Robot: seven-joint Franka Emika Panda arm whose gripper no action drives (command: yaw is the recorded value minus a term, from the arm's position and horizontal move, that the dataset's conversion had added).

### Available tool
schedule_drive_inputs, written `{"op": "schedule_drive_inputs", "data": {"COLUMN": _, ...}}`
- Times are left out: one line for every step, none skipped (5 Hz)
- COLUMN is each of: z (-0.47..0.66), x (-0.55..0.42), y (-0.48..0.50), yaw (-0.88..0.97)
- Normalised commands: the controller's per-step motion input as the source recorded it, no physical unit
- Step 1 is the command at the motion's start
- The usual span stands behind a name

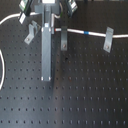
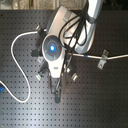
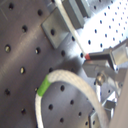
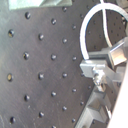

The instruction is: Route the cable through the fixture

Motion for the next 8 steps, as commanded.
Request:
{"op": "schedule_drive_inputs", "data": {"z": -0.01, "x": 0.0, "y": 0.0, "yaw": 0.0}}
{"op": "schedule_drive_inputs", "data": {"z": -0.06, "x": 0.0, "y": -0.001, "yaw": 0.0}}
{"op": "schedule_drive_inputs", "data": {"z": -0.59, "x": 0.001, "y": 0.076, "yaw": 0.0}}
{"op": "schedule_drive_inputs", "data": {"z": -0.53, "x": 0.0, "y": 0.004, "yaw": 0.04}}
{"op": "schedule_drive_inputs", "data": {"z": -0.47, "x": 0.014, "y": 0.003, "yaw": 0.01}}
{"op": "schedule_drive_inputs", "data": {"z": -0.04, "x": 0.001, "y": 0.001, "yaw": 0.0}}
{"op": "schedule_drive_inputs", "data": {"z": 0.0, "x": 0.079, "y": 0.173, "yaw": 0.0}}
{"op": "schedule_drive_inputs", "data": {"z": 0.05, "x": 0.066, "y": 0.251, "yaw": 0.0}}
